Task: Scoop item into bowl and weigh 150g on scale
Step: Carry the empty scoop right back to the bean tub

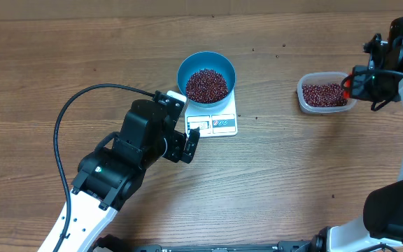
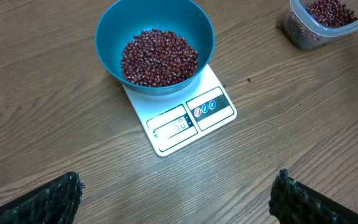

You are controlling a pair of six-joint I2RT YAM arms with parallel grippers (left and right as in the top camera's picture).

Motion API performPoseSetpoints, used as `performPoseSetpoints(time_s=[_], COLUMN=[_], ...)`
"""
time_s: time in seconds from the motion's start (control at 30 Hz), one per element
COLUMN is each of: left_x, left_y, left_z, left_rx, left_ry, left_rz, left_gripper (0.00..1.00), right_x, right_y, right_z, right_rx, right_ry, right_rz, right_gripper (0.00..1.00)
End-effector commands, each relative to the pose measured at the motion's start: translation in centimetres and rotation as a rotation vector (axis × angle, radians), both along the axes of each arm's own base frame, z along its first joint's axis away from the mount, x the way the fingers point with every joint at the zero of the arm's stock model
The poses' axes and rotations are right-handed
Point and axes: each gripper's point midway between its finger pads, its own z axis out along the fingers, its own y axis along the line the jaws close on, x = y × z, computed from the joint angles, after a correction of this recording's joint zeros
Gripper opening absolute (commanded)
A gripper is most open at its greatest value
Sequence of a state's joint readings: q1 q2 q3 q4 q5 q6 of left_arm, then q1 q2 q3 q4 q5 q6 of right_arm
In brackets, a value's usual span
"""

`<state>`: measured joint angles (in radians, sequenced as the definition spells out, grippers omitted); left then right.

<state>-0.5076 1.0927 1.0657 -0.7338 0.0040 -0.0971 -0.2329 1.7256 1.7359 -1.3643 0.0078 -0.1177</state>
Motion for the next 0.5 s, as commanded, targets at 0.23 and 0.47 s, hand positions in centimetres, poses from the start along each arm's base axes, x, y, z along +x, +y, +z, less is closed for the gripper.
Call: performPoseSetpoints(time_s=[0.23, 0.47], left_x=[0.1, 0.1], left_y=[0.3, 0.3], left_z=[-0.3, -0.3], left_rx=[0.012, 0.012], left_ry=[0.0, 0.0], left_rz=[0.007, 0.007], left_gripper=[1.0, 1.0], right_x=[0.4, 0.5], right_y=[0.4, 1.1], right_z=[2.1, 2.6], right_rx=[-0.129, -0.262], right_ry=[-0.04, -0.034], right_rz=[-0.033, -0.04], right_gripper=[0.04, 0.04])
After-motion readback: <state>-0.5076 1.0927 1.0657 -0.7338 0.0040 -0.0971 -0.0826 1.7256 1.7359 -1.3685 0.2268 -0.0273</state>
